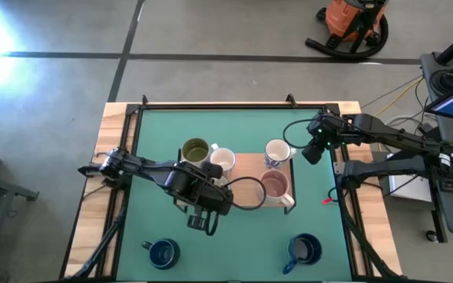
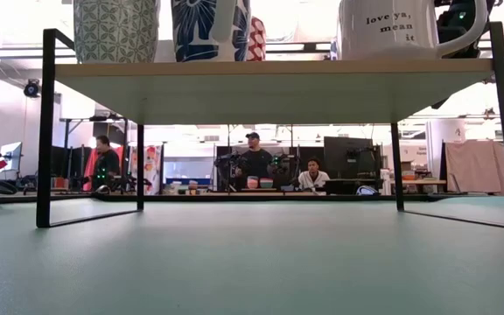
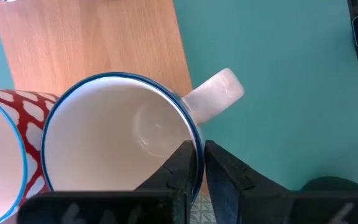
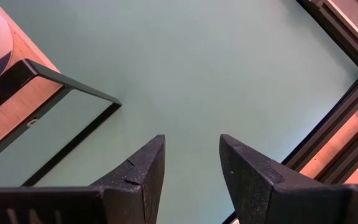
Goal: Place coffee mugs
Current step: Put the blue patterned mug on the shelf
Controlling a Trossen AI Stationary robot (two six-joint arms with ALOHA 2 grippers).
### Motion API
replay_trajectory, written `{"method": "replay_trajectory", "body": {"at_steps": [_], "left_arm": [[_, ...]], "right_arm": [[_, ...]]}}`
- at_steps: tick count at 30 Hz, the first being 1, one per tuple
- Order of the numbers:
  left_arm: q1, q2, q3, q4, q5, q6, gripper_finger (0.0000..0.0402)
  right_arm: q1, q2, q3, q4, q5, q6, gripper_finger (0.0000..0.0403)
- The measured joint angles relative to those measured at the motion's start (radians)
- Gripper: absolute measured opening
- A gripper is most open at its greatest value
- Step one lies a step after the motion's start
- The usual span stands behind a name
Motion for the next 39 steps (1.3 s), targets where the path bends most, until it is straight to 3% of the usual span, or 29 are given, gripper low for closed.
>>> {"method": "replay_trajectory", "body": {"at_steps": [39], "left_arm": [[-0.018, -0.042, 0.010, -0.003, -0.032, -0.131, 0.0023]], "right_arm": [[0.000, 0.000, 0.000, 0.000, 0.000, 0.000, 0.0141]]}}
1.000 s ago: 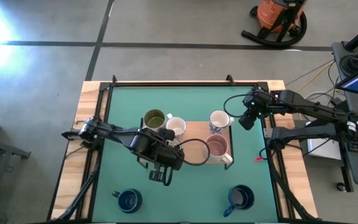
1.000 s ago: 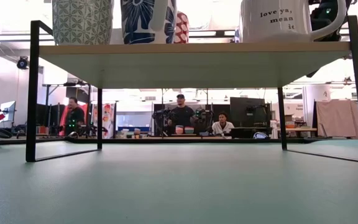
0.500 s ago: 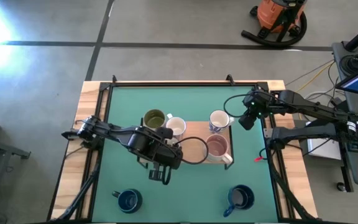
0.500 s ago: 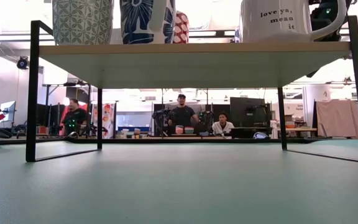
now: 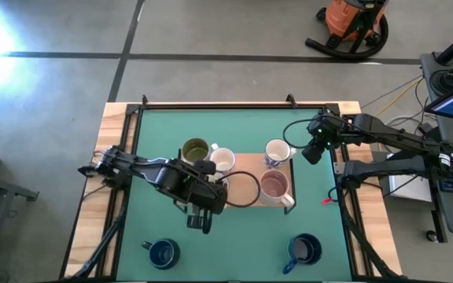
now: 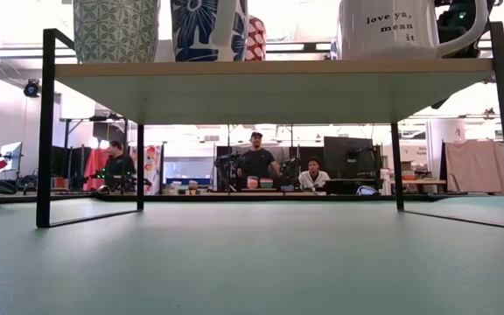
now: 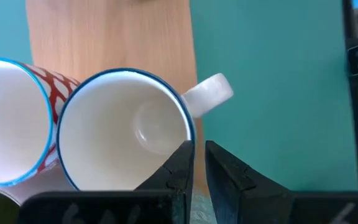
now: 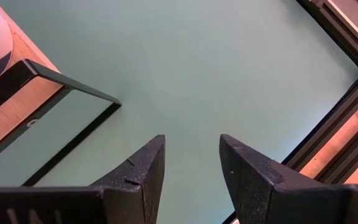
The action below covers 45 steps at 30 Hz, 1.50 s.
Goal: Place coffee mugs
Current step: Put the blue patterned mug on the shelf, then put the right blue mug on the shelf
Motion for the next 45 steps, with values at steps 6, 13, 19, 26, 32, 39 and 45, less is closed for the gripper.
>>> {"method": "replay_trajectory", "body": {"at_steps": [6, 13, 19, 26, 32, 39, 45], "left_arm": [[-0.032, -0.021, 0.002, 0.019, 0.000, -0.034, 0.0023], [-0.127, -0.022, 0.002, 0.054, -0.013, -0.070, 0.0023], [-0.263, -0.029, 0.002, 0.070, -0.056, -0.192, 0.0023], [-0.403, -0.021, -0.016, 0.088, -0.276, -0.341, 0.0023], [-0.419, -0.021, -0.087, 0.052, -0.377, -0.461, 0.0023], [-0.422, -0.090, -0.266, 0.016, -0.359, -0.620, 0.0023], [-0.422, -0.288, -0.528, 0.001, -0.407, -0.825, 0.0022]], "right_arm": [[0.000, 0.000, 0.000, 0.000, 0.000, 0.000, 0.0141], [0.000, 0.000, 0.000, 0.000, 0.000, 0.000, 0.0141], [0.000, 0.000, 0.000, 0.000, 0.000, 0.000, 0.0141], [0.000, 0.000, 0.000, 0.000, 0.000, 0.000, 0.0141], [0.000, 0.000, 0.000, 0.000, 0.000, 0.000, 0.0141], [0.000, 0.005, 0.000, 0.136, -0.007, 0.013, 0.0141], [0.000, 0.034, 0.000, 0.210, 0.023, 0.075, 0.0141]]}}
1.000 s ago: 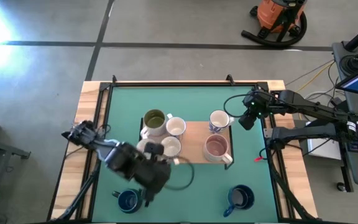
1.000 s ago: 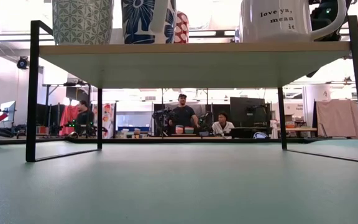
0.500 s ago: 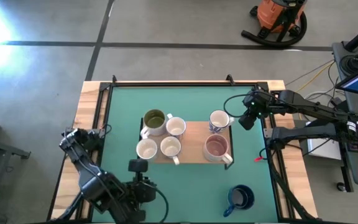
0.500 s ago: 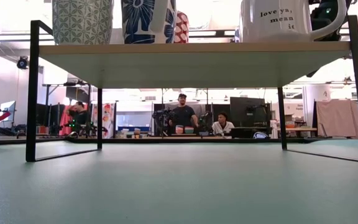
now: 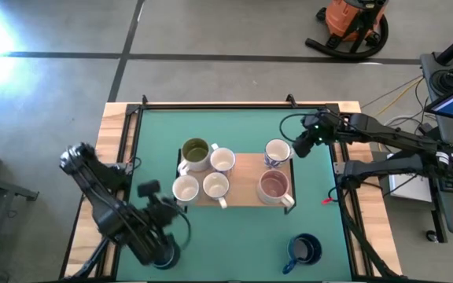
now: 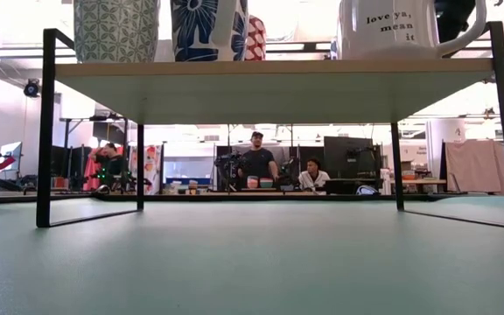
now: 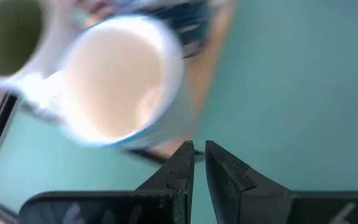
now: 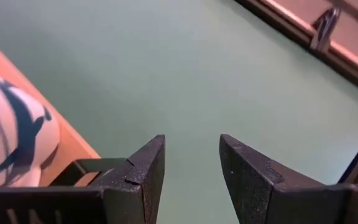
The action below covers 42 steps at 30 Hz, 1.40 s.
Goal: Place coffee mugs
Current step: Put the right blue mug on the shelf
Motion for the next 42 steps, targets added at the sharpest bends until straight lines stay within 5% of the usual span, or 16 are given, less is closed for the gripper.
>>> {"method": "replay_trajectory", "body": {"at_steps": [6, 12, 15, 18, 23, 28, 34, 42], "left_arm": [[0.000, -0.254, -0.282, 0.036, -0.091, -0.214, 0.0022], [0.001, -0.433, -0.488, 0.144, -0.242, -0.257, 0.0022], [0.001, -0.488, -0.559, 0.162, -0.277, -0.263, 0.0022], [0.001, -0.523, -0.609, 0.186, -0.298, -0.271, 0.0022], [0.001, -0.549, -0.632, 0.190, -0.299, -0.262, 0.0022], [0.001, -0.554, -0.610, 0.187, -0.303, -0.224, 0.0022], [0.001, -0.555, -0.588, 0.187, -0.351, -0.168, 0.0022], [0.001, -0.559, -0.584, 0.180, -0.355, -0.161, 0.0022]], "right_arm": [[0.000, 0.059, 0.001, 0.007, -0.015, 0.057, 0.0141], [0.001, 0.126, 0.021, -0.081, -0.283, 0.100, 0.0141], [0.016, 0.133, 0.055, -0.211, -0.279, 0.097, 0.0141], [0.020, 0.133, 0.084, -0.355, -0.192, 0.104, 0.0141], [0.020, 0.087, 0.112, -0.464, -0.189, 0.138, 0.0141], [0.052, 0.004, 0.093, -0.538, -0.320, 0.257, 0.0141], [0.231, -0.059, 0.085, -0.530, -0.383, 0.439, 0.0141], [0.648, -0.003, 0.050, -0.372, -0.382, 0.686, 0.0141]]}}
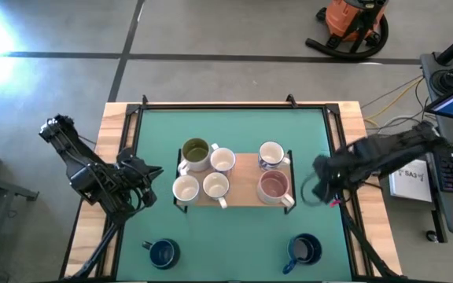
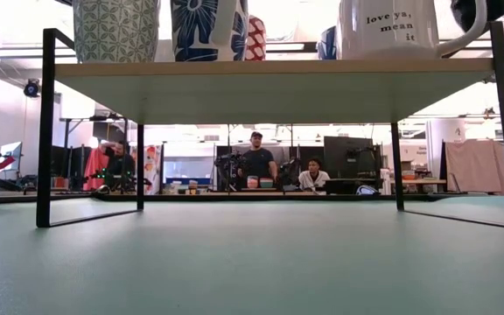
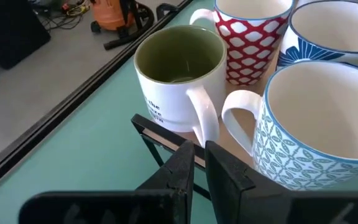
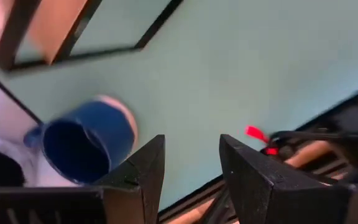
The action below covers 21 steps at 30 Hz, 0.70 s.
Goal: Place coffee mugs
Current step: Put the right blue mug on the shelf
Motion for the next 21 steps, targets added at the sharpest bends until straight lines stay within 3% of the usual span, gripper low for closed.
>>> {"method": "replay_trajectory", "body": {"at_steps": [6, 10, 14, 21], "left_arm": [[0.000, -0.001, 0.000, -0.004, 0.000, 0.013, 0.0022], [0.000, -0.002, 0.000, -0.003, 0.000, 0.021, 0.0022], [0.000, -0.002, 0.000, 0.000, 0.000, 0.021, 0.0022], [0.000, -0.002, 0.000, 0.003, 0.000, 0.020, 0.0023]], "right_arm": [[0.295, 0.121, -0.008, 0.106, 0.021, 0.141, 0.0141], [0.430, 0.213, -0.009, 0.205, 0.062, 0.164, 0.0141], [0.501, 0.303, -0.009, 0.246, 0.095, 0.161, 0.0141], [0.516, 0.415, -0.009, 0.370, 0.097, 0.147, 0.0141]]}}
